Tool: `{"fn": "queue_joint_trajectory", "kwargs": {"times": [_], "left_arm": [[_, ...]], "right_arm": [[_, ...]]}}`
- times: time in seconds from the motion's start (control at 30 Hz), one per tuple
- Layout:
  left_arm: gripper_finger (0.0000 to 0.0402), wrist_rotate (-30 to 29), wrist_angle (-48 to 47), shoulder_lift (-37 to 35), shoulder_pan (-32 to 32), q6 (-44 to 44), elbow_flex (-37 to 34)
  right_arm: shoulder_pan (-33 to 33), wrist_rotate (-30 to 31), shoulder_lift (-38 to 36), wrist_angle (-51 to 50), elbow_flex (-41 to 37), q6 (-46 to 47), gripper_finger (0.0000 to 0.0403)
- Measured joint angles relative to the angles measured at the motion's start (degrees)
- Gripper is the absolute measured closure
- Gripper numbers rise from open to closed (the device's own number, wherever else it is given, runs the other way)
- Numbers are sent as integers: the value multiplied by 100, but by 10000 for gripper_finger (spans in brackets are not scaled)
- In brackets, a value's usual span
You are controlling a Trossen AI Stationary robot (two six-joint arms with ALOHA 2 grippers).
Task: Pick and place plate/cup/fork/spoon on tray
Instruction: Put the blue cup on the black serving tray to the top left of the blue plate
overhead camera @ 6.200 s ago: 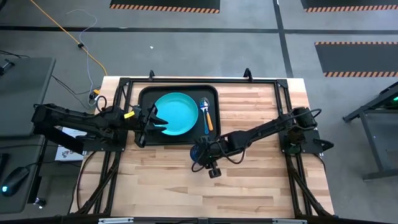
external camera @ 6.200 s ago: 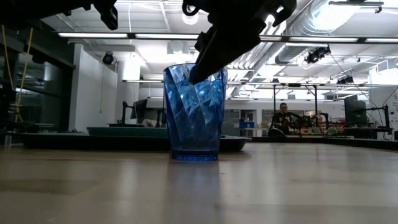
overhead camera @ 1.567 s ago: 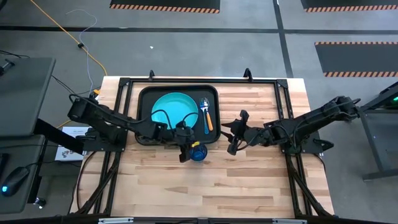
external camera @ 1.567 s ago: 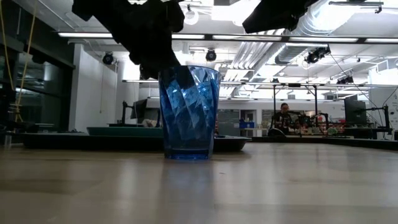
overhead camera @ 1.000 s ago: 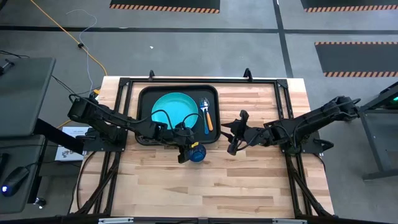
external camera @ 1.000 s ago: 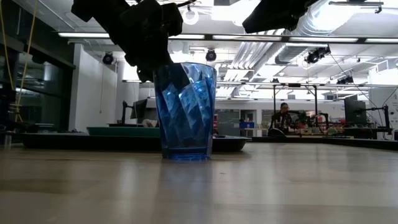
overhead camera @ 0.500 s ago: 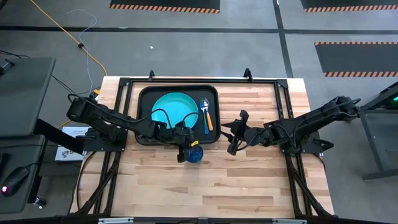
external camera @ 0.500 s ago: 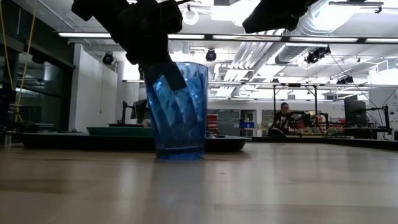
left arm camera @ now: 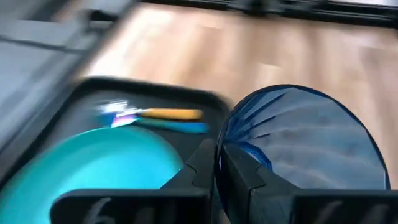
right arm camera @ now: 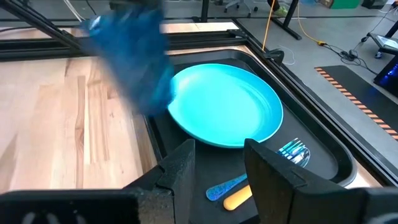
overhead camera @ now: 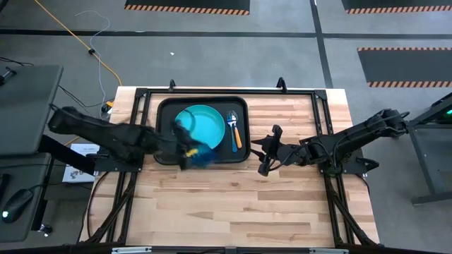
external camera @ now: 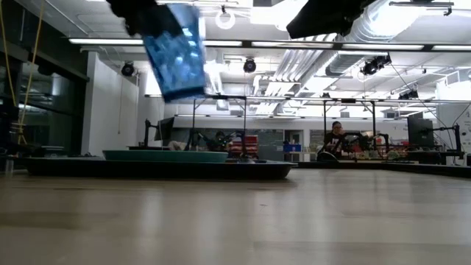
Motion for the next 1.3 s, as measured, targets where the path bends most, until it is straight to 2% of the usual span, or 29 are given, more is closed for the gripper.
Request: {"fn": "queue_joint_trajectory", "kwargs": {"times": [0.1,0.17,0.27,0.37,0.5,0.67,0.8,0.9,1.1,1.3], "left_arm": [[397,-963,-903,-717,124,-262,0],[397,-1507,-1464,-1150,419,-395,0],[397,-1753,-2063,-1637,1197,-520,2],[398,-1577,-2452,-1842,2257,-493,3],[398,-1214,-2891,-1758,3719,-251,4],[398,-390,-2848,-1447,4924,15,3],[398,-22,-2489,-1187,5375,161,-102],[398,106,-2058,-1083,5566,208,-435],[398,-33,-1423,-1071,5966,168,-994],[398,126,-886,-1033,6126,102,-1311]], "right_arm": [[0,-2,0,10,0,22,272],[0,-2,0,35,0,95,272],[-1,2,0,48,0,88,272],[-1,10,0,49,0,87,272],[-1,18,0,49,0,81,272],[-1,20,0,47,0,42,272],[0,0,0,47,0,42,272],[0,-2,0,47,0,42,272],[-2,-11,0,47,0,2,272],[-1,-15,0,47,0,-15,272]]}}
